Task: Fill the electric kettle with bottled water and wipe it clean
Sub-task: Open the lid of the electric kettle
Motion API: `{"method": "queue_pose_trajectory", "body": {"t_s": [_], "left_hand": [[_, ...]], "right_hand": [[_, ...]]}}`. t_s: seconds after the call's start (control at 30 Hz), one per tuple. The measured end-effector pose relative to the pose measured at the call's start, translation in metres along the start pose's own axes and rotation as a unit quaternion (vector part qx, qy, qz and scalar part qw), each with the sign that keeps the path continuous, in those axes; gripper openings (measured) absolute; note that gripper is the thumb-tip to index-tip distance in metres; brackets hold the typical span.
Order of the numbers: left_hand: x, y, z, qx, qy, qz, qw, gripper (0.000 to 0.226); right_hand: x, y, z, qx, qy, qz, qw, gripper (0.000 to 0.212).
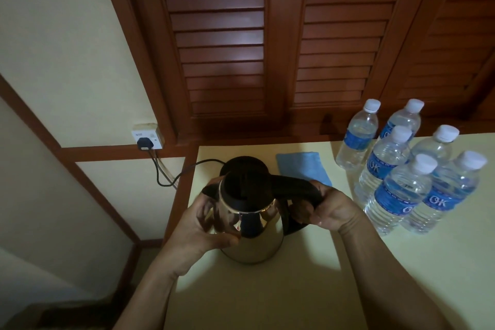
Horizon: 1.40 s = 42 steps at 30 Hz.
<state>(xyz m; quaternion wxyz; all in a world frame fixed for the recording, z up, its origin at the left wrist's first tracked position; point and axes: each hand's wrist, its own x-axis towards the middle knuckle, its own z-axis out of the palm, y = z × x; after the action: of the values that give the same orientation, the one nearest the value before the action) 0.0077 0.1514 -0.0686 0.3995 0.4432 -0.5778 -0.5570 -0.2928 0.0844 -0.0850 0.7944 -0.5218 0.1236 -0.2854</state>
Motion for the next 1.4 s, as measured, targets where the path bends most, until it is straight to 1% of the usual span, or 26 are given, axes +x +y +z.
{"method": "queue_pose_trajectory", "body": {"t_s": [0.1, 0.23, 0.27, 0.33, 0.37, 0.4, 0.43, 0.47, 0.5, 0.53, 0.57, 0.6, 0.67, 0.73, 0.77, 0.83, 0.9, 0.97, 1.07, 1.2, 1.27, 1.4], "left_hand": [[-0.001, 0.0, 0.001, 0.001, 0.007, 0.002, 1.0, 0.093], [-0.003, 0.001, 0.001, 0.0, 0.009, 0.012, 1.0, 0.091], [-0.003, 0.002, 0.002, 0.001, 0.007, 0.016, 1.0, 0.09], [-0.004, 0.003, 0.003, -0.001, 0.005, 0.019, 1.0, 0.09], [-0.005, 0.004, 0.003, -0.003, 0.006, 0.018, 1.0, 0.09], [-0.005, 0.003, 0.003, -0.003, 0.006, 0.018, 1.0, 0.091], [-0.005, 0.003, 0.003, -0.003, 0.008, 0.018, 1.0, 0.091], [-0.005, 0.002, 0.003, -0.002, 0.01, 0.018, 1.0, 0.091], [-0.004, 0.002, 0.003, -0.003, 0.012, 0.018, 1.0, 0.091], [-0.004, 0.002, 0.003, -0.003, 0.012, 0.019, 1.0, 0.092], [-0.004, 0.002, 0.002, -0.001, 0.013, 0.019, 1.0, 0.093], [-0.004, 0.002, 0.002, 0.002, 0.012, 0.018, 1.0, 0.093], [-0.004, 0.003, 0.002, -0.001, 0.011, 0.017, 1.0, 0.093], [-0.005, 0.003, 0.002, -0.006, 0.014, 0.015, 1.0, 0.09], [-0.005, 0.003, 0.003, -0.006, 0.013, 0.014, 1.0, 0.089], [-0.006, 0.004, 0.003, -0.005, 0.011, 0.017, 1.0, 0.089], [-0.006, 0.003, 0.003, -0.01, 0.011, 0.02, 1.0, 0.088], [-0.006, 0.002, 0.002, -0.018, 0.006, 0.017, 1.0, 0.089], [-0.005, -0.001, 0.0, -0.017, 0.005, 0.014, 1.0, 0.09], [-0.004, -0.001, -0.001, -0.016, 0.001, 0.012, 1.0, 0.089], [-0.005, -0.001, -0.001, -0.022, 0.002, 0.011, 1.0, 0.088], [-0.004, -0.003, 0.0, -0.034, -0.003, 0.013, 0.999, 0.09]], "right_hand": [[-0.004, 0.001, 0.003, 0.005, 0.033, 0.007, 0.999, 0.015], [-0.013, 0.0, 0.013, -0.032, 0.084, -0.021, 0.996, 0.023], [-0.015, -0.001, 0.015, -0.037, 0.103, -0.031, 0.994, 0.03], [-0.016, -0.007, 0.025, -0.033, 0.145, -0.059, 0.987, 0.052], [-0.016, -0.012, 0.032, -0.046, 0.175, -0.076, 0.981, 0.06], [-0.016, -0.02, 0.041, -0.088, 0.211, -0.093, 0.969, 0.065], [-0.015, -0.03, 0.051, -0.166, 0.247, -0.108, 0.949, 0.064], [-0.013, -0.04, 0.064, -0.273, 0.269, -0.121, 0.916, 0.062], [-0.01, -0.051, 0.076, -0.39, 0.269, -0.133, 0.87, 0.06], [-0.007, -0.06, 0.089, -0.498, 0.247, -0.143, 0.819, 0.059], [-0.001, -0.067, 0.1, -0.583, 0.207, -0.154, 0.77, 0.059], [0.004, -0.072, 0.11, -0.647, 0.161, -0.162, 0.728, 0.058], [0.016, -0.077, 0.124, -0.733, 0.082, -0.171, 0.653, 0.055], [0.026, -0.077, 0.131, -0.786, 0.027, -0.164, 0.596, 0.054], [0.03, -0.077, 0.132, -0.802, 0.002, -0.153, 0.577, 0.054], [0.036, -0.078, 0.132, -0.823, -0.037, -0.127, 0.552, 0.053], [0.039, -0.078, 0.128, -0.833, -0.058, -0.116, 0.537, 0.053], [0.041, -0.08, 0.125, -0.836, -0.071, -0.102, 0.534, 0.055], [0.042, -0.085, 0.122, -0.828, -0.07, -0.071, 0.551, 0.059], [0.044, -0.088, 0.119, -0.819, -0.058, -0.057, 0.568, 0.064], [0.045, -0.087, 0.118, -0.814, -0.058, -0.056, 0.575, 0.064], [0.045, -0.086, 0.116, -0.811, -0.052, -0.065, 0.579, 0.063]]}}
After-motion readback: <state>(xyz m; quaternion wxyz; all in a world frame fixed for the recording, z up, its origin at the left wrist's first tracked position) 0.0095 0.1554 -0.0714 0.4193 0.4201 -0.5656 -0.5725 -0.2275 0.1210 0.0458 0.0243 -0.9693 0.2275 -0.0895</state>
